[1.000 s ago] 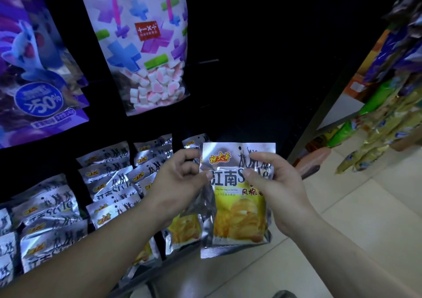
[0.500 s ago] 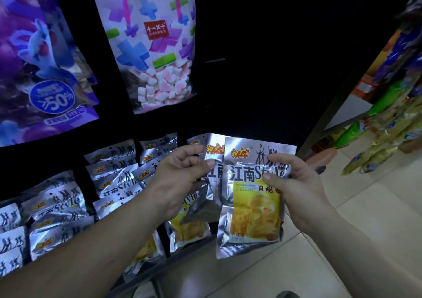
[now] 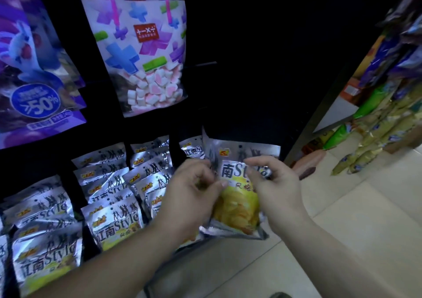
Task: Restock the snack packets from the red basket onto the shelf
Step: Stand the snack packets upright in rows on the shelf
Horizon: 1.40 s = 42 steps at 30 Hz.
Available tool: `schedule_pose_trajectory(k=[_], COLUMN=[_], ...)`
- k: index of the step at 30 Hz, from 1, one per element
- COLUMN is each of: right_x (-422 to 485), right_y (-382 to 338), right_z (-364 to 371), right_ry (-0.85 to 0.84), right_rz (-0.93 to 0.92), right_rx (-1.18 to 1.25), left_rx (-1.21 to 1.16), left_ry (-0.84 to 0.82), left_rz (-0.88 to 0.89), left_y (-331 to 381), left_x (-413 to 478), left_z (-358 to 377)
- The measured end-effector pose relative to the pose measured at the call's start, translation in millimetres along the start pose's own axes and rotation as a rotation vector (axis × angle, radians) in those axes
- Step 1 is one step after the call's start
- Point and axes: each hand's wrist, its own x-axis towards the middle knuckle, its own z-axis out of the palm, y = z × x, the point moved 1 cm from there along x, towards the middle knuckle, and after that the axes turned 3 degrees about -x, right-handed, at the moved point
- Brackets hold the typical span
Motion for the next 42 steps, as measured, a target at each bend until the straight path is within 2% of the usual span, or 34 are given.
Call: schedule_pose_trajectory(k=[3, 6, 8, 13, 17, 21, 26, 30, 35, 38, 42], right_x=[-10.8, -21.6, -24.9, -20.3, -10.1, 4.3, 6.6, 4.3, -1.6, -1.9, 1.1], right_y=[-15.8, -28.8, -31.5, -25.1, -12.8, -3.7, 0.4, 1.4, -0.6, 5.7, 24.4], right_z=[11.0, 14.8, 14.2, 6.3, -3.8, -16.5, -16.5, -13.5, -2.4, -1.2, -4.0], right_ry=[-0.089, -0.24, -0.278, -0.183, -0.112, -0.09, -0.09, -0.095, -0.215, -0.212, -0.176], right_rz=[-0.073, -0.081, -0.108, -0.149, -0.105, -0.081, -0.043, -0.037, -0.056, -0.061, -0.077], right_rx=[0.033, 0.205, 0.215, 0.127, 0.043, -0.008, 0.002, 0.045, 0.046, 0.011, -0.121], left_rx=[0.176, 0.139, 0.087, -0.019, -0.106, 0.0, -0.224, -0.276, -0.385, -0.334, -0.146], left_ry=[0.023, 0.037, 0.029, -0.16, -0.125, -0.133, -0.202, -0.104, 0.08, 0.1, -0.06], left_rz=[0.17, 0.175, 0.141, 0.111, 0.046, -0.06, -0.178, -0.235, -0.279, -0.257, -0.176], left_y=[-4.4, -7.4, -7.3, 1.3, 4.9, -8.9, -13.8, -13.9, -17.1, -18.5, -25.3], left_x=[-0.5, 2.5, 1.3, -4.8, 4.5, 16.3, 21.4, 19.2, 19.0, 14.3, 7.2], left_z=[10.3, 8.4, 9.9, 17.0, 3.2, -13.3, -15.6, -7.6, -3.2, 0.5, 9.0])
